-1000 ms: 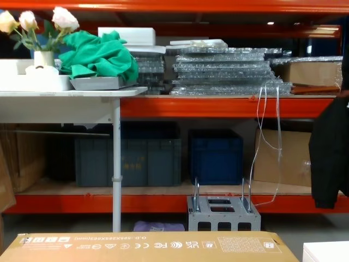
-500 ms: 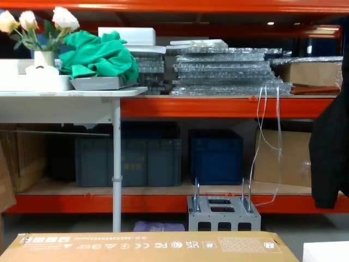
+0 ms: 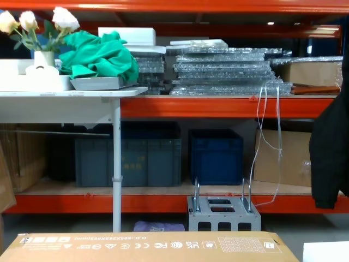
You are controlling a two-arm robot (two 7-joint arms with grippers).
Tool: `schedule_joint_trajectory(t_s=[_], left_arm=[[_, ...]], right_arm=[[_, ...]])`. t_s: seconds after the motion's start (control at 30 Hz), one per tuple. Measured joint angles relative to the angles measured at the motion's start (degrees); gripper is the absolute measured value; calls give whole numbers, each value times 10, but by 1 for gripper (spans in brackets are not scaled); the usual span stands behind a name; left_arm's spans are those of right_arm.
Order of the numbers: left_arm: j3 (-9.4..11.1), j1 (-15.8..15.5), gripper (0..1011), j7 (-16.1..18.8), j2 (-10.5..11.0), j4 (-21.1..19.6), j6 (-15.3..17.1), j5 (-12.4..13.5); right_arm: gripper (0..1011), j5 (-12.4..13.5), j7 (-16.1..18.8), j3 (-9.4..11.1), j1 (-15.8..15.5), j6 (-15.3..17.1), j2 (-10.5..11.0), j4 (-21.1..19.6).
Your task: Use one hand to grasp the basket and place it at the designated location.
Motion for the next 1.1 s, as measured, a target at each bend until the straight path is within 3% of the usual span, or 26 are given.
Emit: schedule_joint_trajectory(t_s=[0.7, 1.1], left_arm=[[0, 0, 0, 0, 0, 0, 0, 0], [0, 0, 0, 0, 0, 0, 0, 0]], right_arm=[[235, -20, 38, -11, -25, -3, -41, 43], [234, -28, 59, -4, -28, -9, -53, 56]])
